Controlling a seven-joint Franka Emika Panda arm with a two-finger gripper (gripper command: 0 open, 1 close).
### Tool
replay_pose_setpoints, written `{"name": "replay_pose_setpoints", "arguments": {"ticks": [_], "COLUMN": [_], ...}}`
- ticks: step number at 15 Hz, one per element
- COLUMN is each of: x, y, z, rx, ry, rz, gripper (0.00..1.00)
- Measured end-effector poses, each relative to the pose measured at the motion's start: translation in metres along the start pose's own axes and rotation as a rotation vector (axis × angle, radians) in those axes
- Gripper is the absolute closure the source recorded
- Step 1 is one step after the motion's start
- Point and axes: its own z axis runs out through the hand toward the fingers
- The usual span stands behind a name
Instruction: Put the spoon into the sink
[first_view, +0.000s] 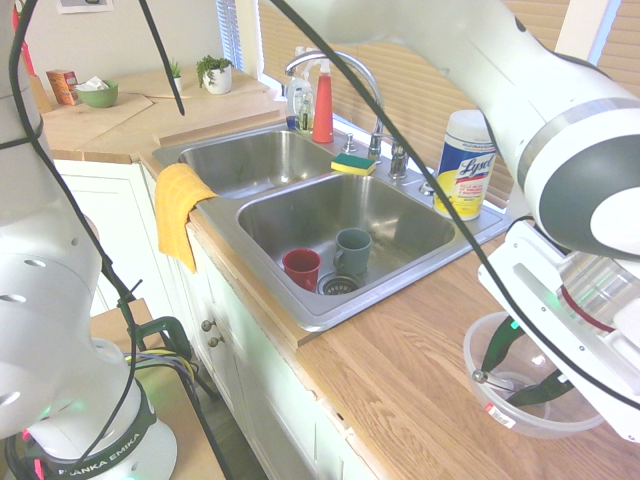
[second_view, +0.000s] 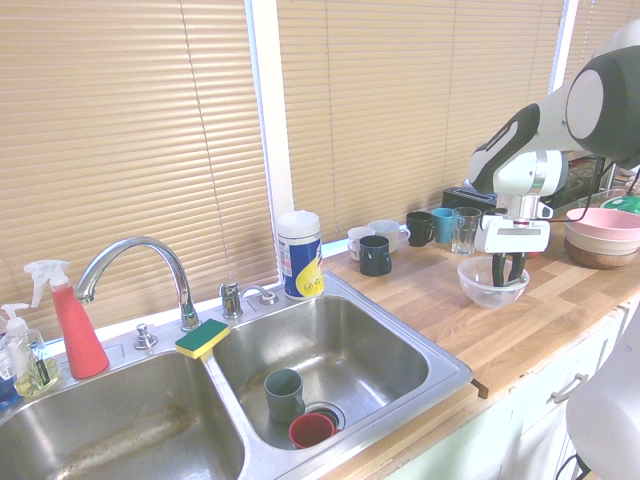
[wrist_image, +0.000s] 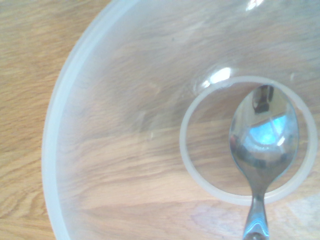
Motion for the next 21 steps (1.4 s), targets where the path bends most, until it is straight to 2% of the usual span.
{"name": "replay_pose_setpoints", "arguments": {"ticks": [11, 16, 19, 21], "x": [0.004, 0.006, -0.005, -0.018], "y": [0.012, 0.031, 0.037, 0.034], "z": [-0.003, -0.037, -0.058, -0.066], "rx": [0.027, 0.087, 0.119, 0.149], "ry": [0.002, 0.031, 0.054, 0.103], "rz": [0.031, 0.041, 0.008, -0.015], "gripper": [1.00, 1.00, 1.00, 1.00]}}
